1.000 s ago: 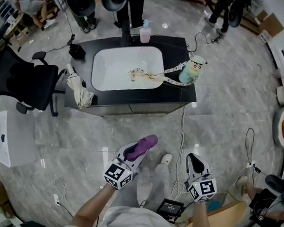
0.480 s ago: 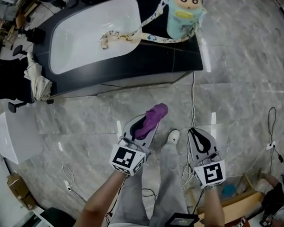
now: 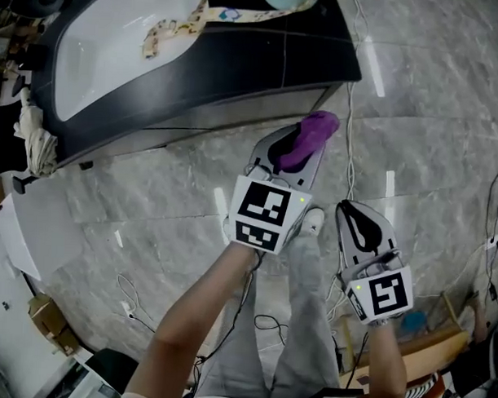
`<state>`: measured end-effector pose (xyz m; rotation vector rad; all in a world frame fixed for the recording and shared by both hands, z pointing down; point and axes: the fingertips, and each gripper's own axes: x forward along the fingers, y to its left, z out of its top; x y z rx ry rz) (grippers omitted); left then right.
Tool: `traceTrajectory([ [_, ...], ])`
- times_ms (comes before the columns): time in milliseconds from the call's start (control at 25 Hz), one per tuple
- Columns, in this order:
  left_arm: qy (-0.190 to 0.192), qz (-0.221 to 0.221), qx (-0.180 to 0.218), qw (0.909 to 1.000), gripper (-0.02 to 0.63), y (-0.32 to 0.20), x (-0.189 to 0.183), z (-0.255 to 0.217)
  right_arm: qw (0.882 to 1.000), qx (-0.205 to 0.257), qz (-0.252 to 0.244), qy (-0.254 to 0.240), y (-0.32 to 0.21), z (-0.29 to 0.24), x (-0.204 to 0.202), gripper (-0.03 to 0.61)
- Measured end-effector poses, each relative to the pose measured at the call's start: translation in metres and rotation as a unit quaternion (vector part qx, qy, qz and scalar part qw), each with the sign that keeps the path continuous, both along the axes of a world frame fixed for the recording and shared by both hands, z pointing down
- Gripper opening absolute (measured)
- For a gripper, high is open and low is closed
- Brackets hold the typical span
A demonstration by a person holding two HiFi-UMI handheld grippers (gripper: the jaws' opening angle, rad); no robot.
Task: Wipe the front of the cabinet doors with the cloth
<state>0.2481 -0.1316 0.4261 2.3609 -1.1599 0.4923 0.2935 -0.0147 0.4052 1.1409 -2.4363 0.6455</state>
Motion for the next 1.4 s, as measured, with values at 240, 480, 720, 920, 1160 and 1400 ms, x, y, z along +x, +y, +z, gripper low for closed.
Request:
traceTrajectory([
  [240,-0.011,-0.014,-0.011,0.9998,0.121,-0.028,-0.001,0.024,1.0,-0.011,-0.005,0.011,0.004,0.022,-0.006,0.035],
  [480,0.006,-0.023,0.008,0.9997,0.121,-0.038,-0.032,0.014,1.0,-0.017,0.013,0.02,-0.001,0.035,-0.02,0.035],
  [720,-0.011,-0.047,0.005,0.9988,0.121,-0.027,-0.109,0.02,0.999,-0.023,0.006,0.024,-0.005,0.039,-0.06,0.035],
  [920,-0.035,-0.08,-0.001,0.9961,0.121,-0.017,-0.184,0.031,0.999,-0.018,-0.02,0.029,-0.006,0.04,-0.107,0.035],
  [1160,-0.044,-0.1,0.0,0.994,0.121,-0.008,-0.247,0.029,0.999,-0.022,-0.041,0.024,-0.005,0.04,-0.16,0.035],
  [1400,-0.044,-0.128,-0.006,0.9907,0.121,0.001,-0.299,0.027,0.998,-0.022,-0.048,0.028,-0.001,0.04,-0.194,0.035],
])
